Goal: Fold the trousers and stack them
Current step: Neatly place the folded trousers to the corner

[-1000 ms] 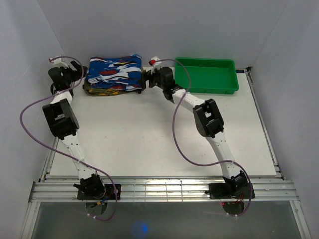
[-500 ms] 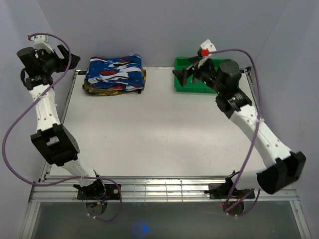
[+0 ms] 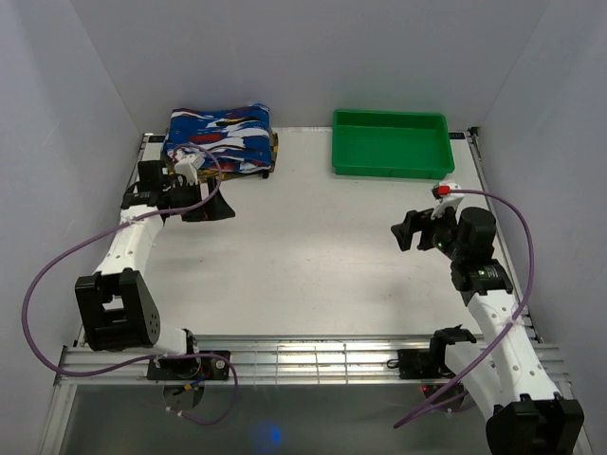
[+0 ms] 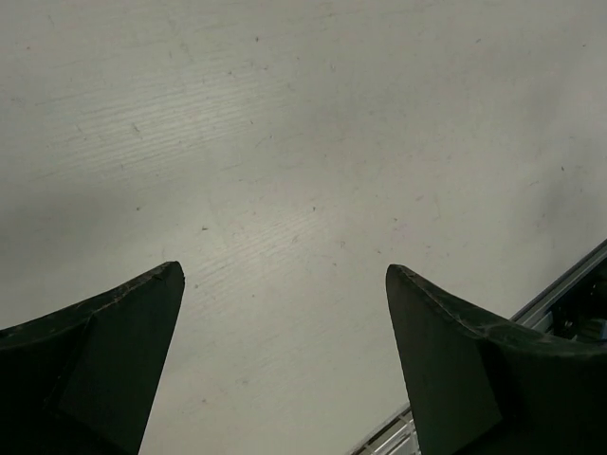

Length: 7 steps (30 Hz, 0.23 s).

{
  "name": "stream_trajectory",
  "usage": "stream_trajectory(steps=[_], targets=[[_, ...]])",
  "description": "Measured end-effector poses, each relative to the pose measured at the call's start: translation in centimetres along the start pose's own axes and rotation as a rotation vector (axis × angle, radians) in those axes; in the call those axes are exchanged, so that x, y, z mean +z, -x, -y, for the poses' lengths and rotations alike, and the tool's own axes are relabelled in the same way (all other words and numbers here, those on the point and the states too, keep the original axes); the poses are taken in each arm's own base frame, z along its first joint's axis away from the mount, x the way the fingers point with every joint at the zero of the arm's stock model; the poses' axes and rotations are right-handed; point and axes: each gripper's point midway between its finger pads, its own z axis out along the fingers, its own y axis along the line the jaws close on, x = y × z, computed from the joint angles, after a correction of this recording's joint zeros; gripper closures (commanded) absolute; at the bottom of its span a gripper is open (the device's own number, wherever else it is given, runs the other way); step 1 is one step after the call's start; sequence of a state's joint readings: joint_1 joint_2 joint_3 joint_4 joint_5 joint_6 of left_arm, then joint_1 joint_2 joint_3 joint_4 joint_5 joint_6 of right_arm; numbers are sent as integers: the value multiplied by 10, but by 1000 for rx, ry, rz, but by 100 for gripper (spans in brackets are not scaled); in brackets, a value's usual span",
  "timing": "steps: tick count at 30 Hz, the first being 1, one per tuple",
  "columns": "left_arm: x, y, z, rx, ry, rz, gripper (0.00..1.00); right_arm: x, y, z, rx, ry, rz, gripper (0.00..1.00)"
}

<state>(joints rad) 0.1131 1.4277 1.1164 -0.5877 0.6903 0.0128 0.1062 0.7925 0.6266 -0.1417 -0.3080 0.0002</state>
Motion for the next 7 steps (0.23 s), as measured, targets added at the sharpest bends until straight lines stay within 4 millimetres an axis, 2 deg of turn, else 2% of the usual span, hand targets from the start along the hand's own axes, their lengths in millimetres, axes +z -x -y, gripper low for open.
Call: stream_trajectory(steps=[2,7], targets=[[3,-14,-3,-10,19,-37,2,-10,-1,-1,4,-5,22,10],[1,-12,-5,21,58,-28,2,-20,1,-4,11,3,61,10]])
